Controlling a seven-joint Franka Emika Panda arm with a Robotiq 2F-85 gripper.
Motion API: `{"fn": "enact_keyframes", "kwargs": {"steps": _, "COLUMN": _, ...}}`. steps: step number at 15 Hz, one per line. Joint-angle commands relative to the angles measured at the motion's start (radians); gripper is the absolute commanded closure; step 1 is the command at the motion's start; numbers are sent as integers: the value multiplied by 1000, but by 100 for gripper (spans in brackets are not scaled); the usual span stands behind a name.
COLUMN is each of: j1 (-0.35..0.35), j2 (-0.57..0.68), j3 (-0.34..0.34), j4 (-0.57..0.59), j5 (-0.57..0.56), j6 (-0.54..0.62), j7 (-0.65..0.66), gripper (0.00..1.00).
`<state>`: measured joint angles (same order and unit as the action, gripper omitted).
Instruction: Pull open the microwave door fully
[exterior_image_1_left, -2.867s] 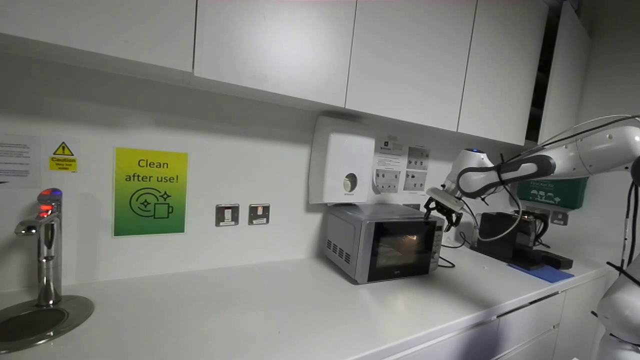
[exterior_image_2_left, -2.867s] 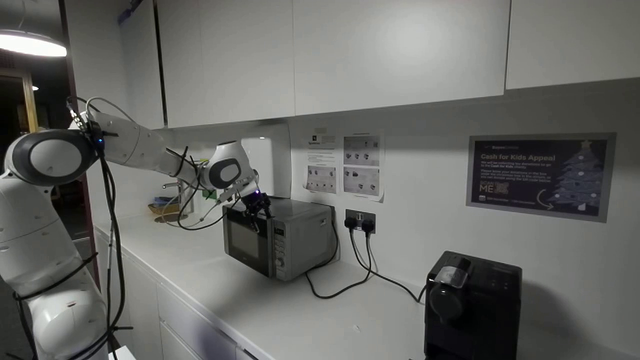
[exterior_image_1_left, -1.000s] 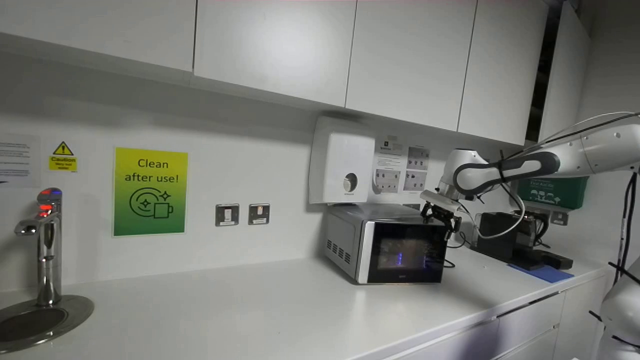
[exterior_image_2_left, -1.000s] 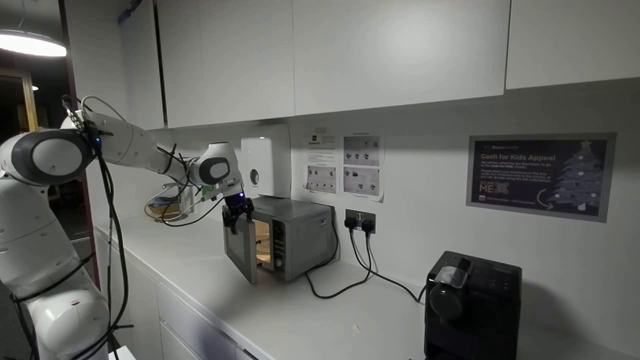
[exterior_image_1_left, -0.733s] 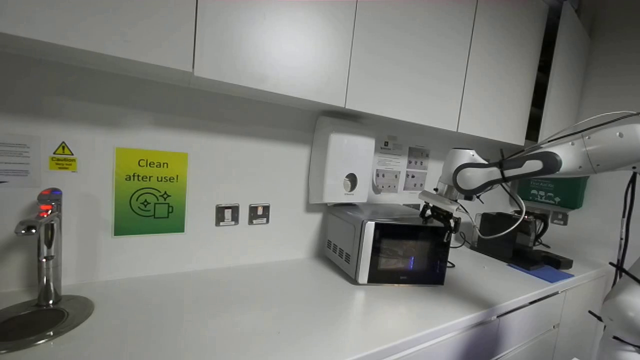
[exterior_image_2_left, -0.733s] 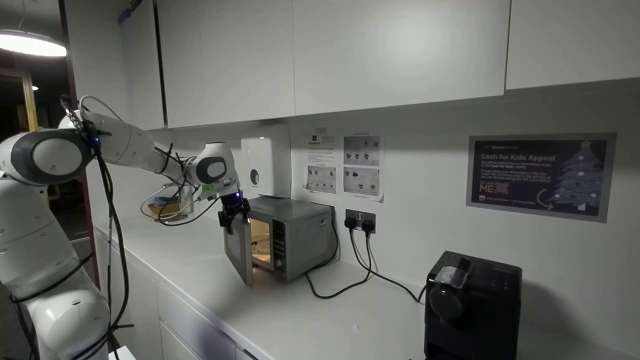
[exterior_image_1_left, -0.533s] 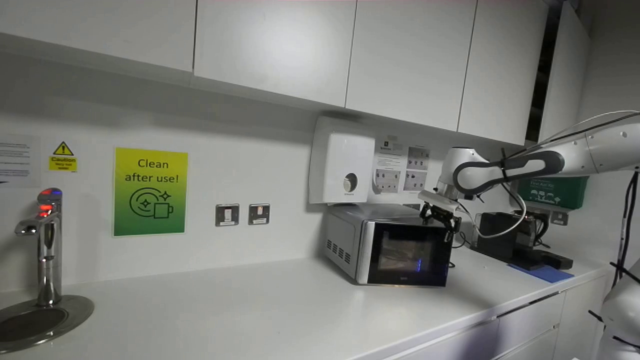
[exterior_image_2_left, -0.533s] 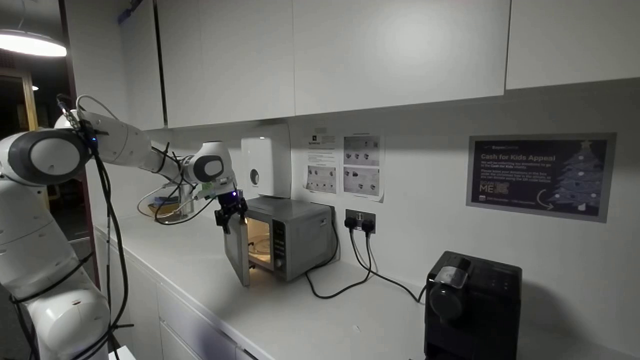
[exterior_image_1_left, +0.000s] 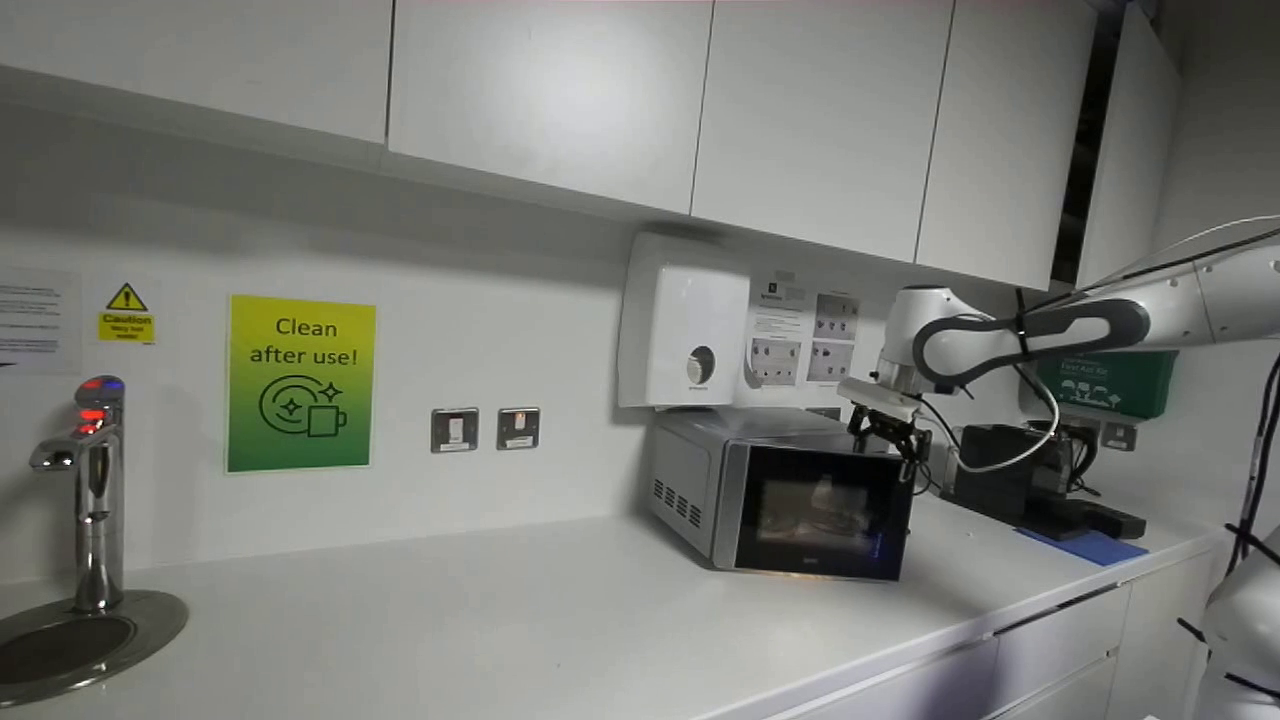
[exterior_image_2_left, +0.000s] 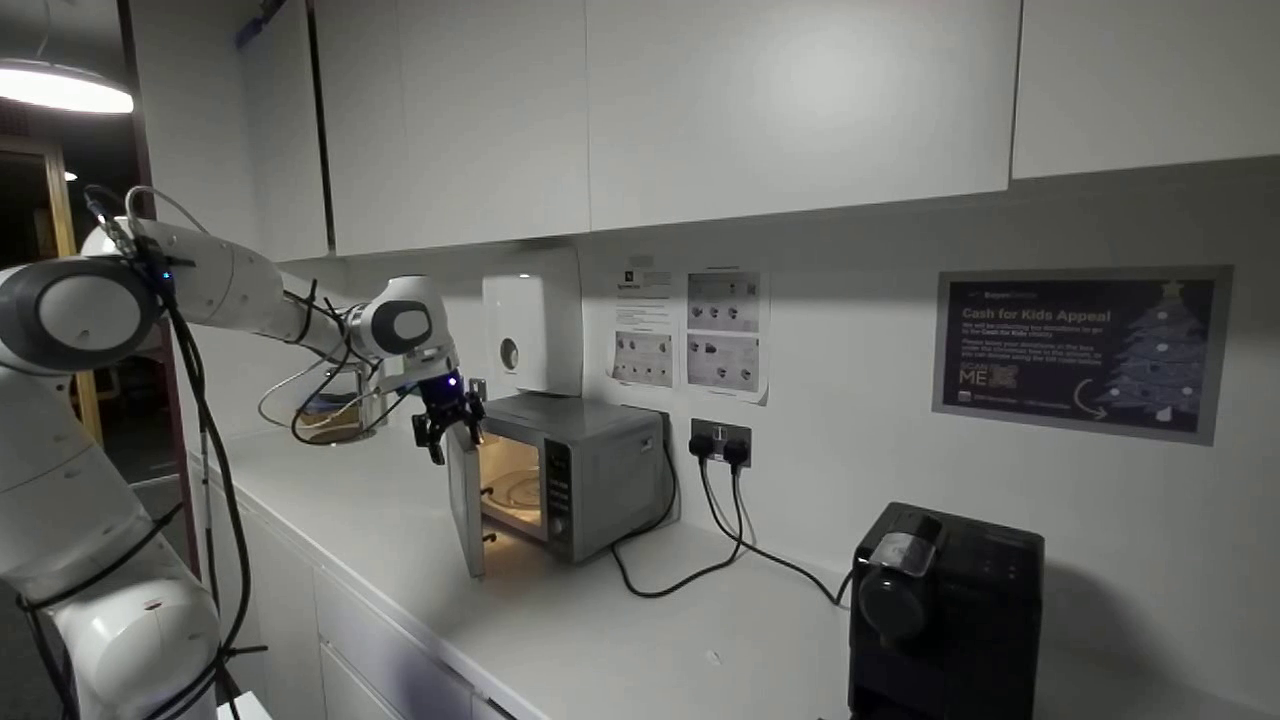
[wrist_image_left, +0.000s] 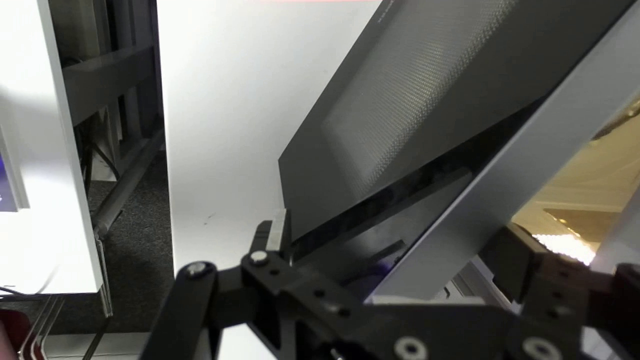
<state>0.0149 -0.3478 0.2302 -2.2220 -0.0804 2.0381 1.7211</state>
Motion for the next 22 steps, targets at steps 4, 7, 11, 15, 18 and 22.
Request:
{"fn": "enact_keyframes", "kwargs": {"steps": 4, "j1": 4, "j2": -25, "j3": 31, "j4": 6, "j5": -58, "j6": -106, "j7": 82, "gripper": 0}}
{"fn": "enact_keyframes", "kwargs": {"steps": 7, "j1": 4, "j2": -20, "j3": 53, "j4": 15, "j5": -113, "j6": -152, "j7": 137, "gripper": 0}}
{"fn": "enact_keyframes", "kwargs": {"steps": 11, "j1": 7, "j2": -16, "j3": 78, "j4": 28, "j5": -185, "j6": -197, "j7": 229, "gripper": 0}}
{"fn": "enact_keyframes", "kwargs": {"steps": 15, "j1": 12, "j2": -9, "j3": 93, "j4": 40, "j5": -226, "j6": -217, "j7": 319, "gripper": 0}}
{"fn": "enact_keyframes", "kwargs": {"steps": 18, "j1": 14, "j2": -12, "j3": 93, "j4": 39, "j5": -224, "j6": -198, "j7": 398, "gripper": 0}}
{"fn": "enact_keyframes", "kwargs": {"steps": 22, "j1": 26, "j2": -24, "j3": 73, "j4": 30, "j5": -195, "j6": -153, "j7": 450, "gripper": 0}}
